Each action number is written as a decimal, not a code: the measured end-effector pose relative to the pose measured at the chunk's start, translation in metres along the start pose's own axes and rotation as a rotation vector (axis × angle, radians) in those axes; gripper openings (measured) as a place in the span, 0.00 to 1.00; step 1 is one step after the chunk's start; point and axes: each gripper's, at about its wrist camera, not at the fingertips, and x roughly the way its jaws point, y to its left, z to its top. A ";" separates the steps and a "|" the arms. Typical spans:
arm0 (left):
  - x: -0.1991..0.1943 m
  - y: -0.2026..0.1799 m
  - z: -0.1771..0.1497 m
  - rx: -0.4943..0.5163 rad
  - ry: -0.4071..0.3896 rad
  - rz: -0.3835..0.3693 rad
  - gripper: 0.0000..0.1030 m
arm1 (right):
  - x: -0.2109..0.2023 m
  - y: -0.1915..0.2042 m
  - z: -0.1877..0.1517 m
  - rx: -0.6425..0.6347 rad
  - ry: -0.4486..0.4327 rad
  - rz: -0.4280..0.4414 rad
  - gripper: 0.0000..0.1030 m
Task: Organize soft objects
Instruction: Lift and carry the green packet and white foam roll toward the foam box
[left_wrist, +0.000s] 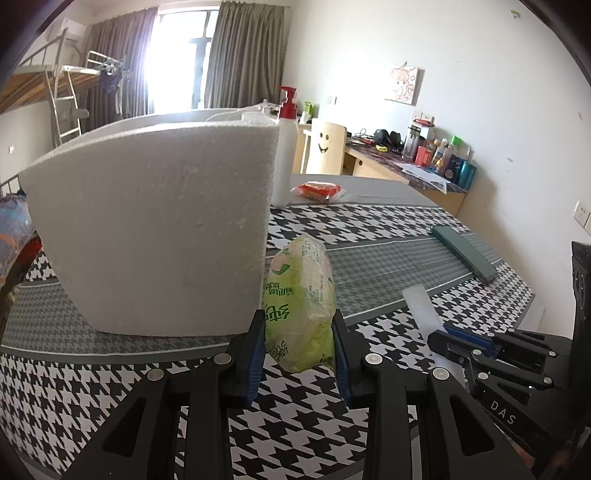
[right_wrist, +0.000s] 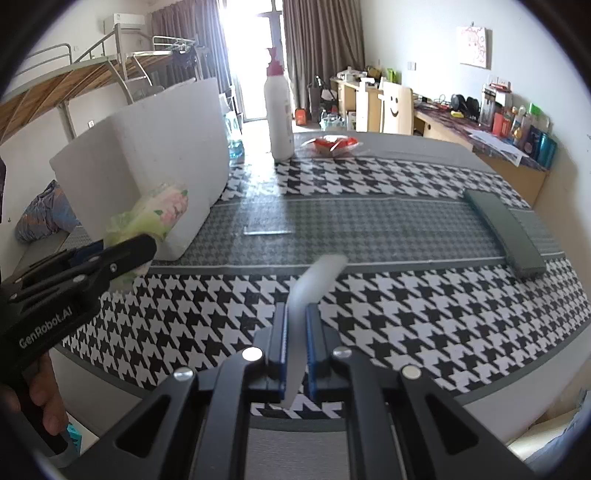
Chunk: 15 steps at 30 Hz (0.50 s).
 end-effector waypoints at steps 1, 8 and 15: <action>-0.002 -0.001 0.000 0.003 -0.001 -0.003 0.33 | 0.000 0.000 0.000 -0.002 -0.003 0.005 0.11; -0.010 -0.004 0.000 0.019 -0.018 -0.011 0.33 | -0.004 0.000 0.004 -0.016 -0.025 0.016 0.11; -0.022 -0.007 0.002 0.040 -0.039 -0.021 0.33 | -0.012 0.002 0.007 -0.033 -0.050 0.027 0.11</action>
